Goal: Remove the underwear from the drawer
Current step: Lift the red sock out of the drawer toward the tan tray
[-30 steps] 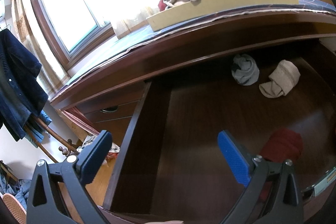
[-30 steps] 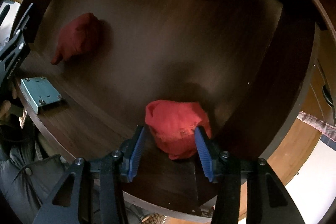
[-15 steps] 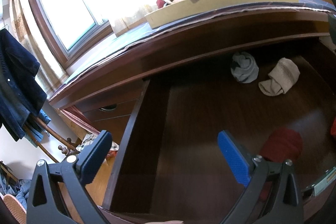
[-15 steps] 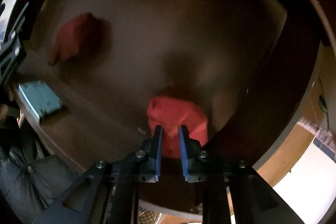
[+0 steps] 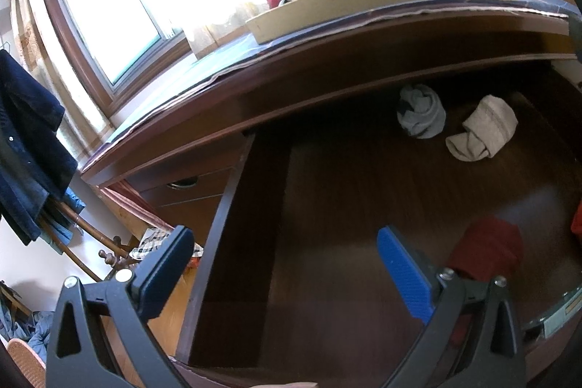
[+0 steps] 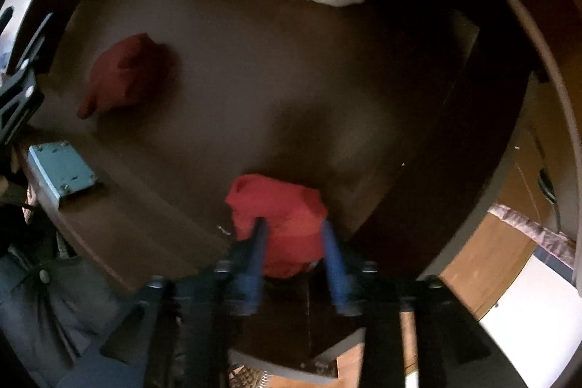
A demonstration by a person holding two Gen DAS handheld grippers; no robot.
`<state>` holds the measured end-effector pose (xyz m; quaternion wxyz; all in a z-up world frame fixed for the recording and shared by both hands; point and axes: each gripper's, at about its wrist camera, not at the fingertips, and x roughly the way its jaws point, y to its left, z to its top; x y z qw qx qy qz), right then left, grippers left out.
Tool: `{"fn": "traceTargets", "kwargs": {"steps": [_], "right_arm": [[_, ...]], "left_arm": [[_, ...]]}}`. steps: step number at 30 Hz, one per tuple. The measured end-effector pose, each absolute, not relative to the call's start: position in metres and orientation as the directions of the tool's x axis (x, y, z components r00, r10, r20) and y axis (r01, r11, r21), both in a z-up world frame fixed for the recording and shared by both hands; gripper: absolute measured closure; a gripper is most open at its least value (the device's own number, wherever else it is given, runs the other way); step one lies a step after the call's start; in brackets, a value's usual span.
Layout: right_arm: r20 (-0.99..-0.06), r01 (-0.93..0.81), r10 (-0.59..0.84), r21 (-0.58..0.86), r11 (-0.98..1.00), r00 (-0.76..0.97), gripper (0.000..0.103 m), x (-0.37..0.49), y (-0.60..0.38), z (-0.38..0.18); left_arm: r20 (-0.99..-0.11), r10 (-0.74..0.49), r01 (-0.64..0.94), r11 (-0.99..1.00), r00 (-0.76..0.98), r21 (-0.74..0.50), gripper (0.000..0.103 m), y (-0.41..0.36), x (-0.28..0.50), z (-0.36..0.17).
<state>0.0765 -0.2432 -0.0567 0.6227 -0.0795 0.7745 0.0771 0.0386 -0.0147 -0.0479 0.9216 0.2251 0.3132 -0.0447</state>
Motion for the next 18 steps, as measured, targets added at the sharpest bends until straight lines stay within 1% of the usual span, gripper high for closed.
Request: {"fn": "traceTargets", "kwargs": {"steps": [2, 3, 7, 10, 11, 13, 14, 15, 18], "right_arm": [[-0.969, -0.221, 0.01, 0.067, 0.973, -0.248, 0.042, 0.08, -0.241, -0.06], [-0.966, -0.23, 0.019, 0.081, 0.97, -0.26, 0.041, 0.077, -0.247, -0.062], [-0.961, -0.299, -0.098, -0.017, 0.954, -0.258, 0.041, 0.083, -0.232, -0.062], [-0.958, -0.318, -0.15, -0.066, 0.946, -0.246, 0.041, 0.088, -0.222, -0.057], [-0.954, -0.332, -0.19, -0.106, 0.937, -0.232, 0.042, 0.085, -0.221, -0.057], [-0.951, -0.339, -0.225, -0.145, 0.929, -0.21, 0.043, 0.086, -0.217, -0.054], [-0.953, -0.344, -0.236, -0.161, 0.925, -0.189, 0.052, 0.087, -0.215, -0.049], [-0.957, -0.347, -0.229, -0.157, 0.925, -0.176, 0.069, 0.086, -0.214, -0.045], [-0.978, -0.314, -0.169, -0.124, 0.941, -0.12, 0.072, 0.087, -0.211, -0.022]], "left_arm": [[-0.602, 0.056, 0.228, 0.895, 0.796, 0.384, 0.001, -0.014, 0.041, -0.049], [-0.604, 0.055, 0.23, 0.894, 0.795, 0.385, 0.001, -0.014, 0.044, -0.048], [-0.613, 0.056, 0.235, 0.894, 0.788, 0.383, 0.001, -0.013, 0.05, -0.052], [-0.613, 0.056, 0.234, 0.894, 0.788, 0.383, 0.001, -0.013, 0.052, -0.053], [-0.612, 0.056, 0.234, 0.894, 0.789, 0.383, 0.001, -0.013, 0.051, -0.052], [-0.606, 0.054, 0.232, 0.894, 0.794, 0.383, 0.001, -0.012, 0.053, -0.052], [-0.603, 0.053, 0.23, 0.894, 0.796, 0.384, 0.001, -0.011, 0.055, -0.052], [-0.597, 0.053, 0.228, 0.895, 0.8, 0.384, 0.001, -0.011, 0.058, -0.052], [-0.587, 0.051, 0.222, 0.896, 0.808, 0.384, 0.001, -0.008, 0.062, -0.052]]}}
